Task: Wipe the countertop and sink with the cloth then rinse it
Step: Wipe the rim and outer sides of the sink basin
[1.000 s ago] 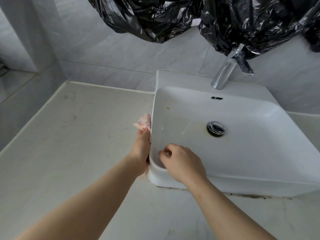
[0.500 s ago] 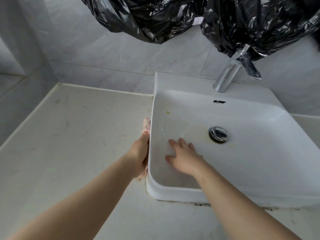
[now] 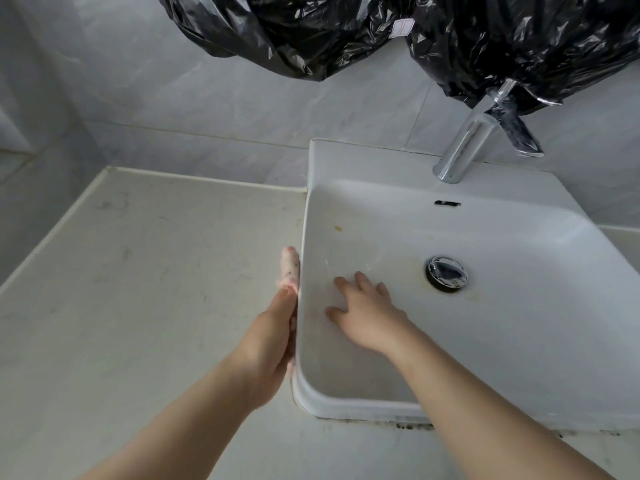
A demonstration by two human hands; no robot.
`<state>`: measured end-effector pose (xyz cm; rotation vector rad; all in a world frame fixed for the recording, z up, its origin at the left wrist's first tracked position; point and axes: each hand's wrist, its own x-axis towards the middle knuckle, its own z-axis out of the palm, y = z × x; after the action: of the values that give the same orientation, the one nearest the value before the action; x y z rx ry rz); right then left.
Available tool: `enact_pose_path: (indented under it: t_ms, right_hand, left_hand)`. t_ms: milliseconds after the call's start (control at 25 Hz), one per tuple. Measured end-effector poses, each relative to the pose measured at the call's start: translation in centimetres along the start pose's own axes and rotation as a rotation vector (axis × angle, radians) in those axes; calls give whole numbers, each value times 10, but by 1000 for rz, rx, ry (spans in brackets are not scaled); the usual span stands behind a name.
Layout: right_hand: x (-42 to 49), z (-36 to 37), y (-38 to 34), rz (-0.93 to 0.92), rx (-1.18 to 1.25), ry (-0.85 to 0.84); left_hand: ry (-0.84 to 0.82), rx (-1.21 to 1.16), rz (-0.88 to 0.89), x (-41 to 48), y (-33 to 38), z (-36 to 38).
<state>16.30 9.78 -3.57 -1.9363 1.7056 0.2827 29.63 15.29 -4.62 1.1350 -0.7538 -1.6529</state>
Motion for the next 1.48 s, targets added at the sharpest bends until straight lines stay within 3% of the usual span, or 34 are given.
enact_pose_path:
  t_ms: [320, 480, 760, 1080, 1280, 1360, 1480]
  right_hand:
    - [11, -1, -15, 39, 4, 61]
    - [12, 0, -16, 29, 26, 91]
    - [11, 1, -16, 39, 17, 96]
    - [13, -2, -22, 65, 34, 94]
    - [13, -3, -21, 60, 45, 81]
    - [12, -1, -22, 54, 40, 90]
    - [15, -1, -23, 58, 24, 100]
  left_hand:
    - [-78, 22, 205, 35, 39, -2]
    - [-6, 56, 53, 20, 21, 0]
    - [-58, 23, 118, 56, 43, 0]
    - [23, 120, 40, 51, 38, 4]
    - [47, 199, 179, 76, 73, 19]
    - [106, 166, 96, 78, 70, 18]
    - [47, 171, 48, 66, 46, 3]
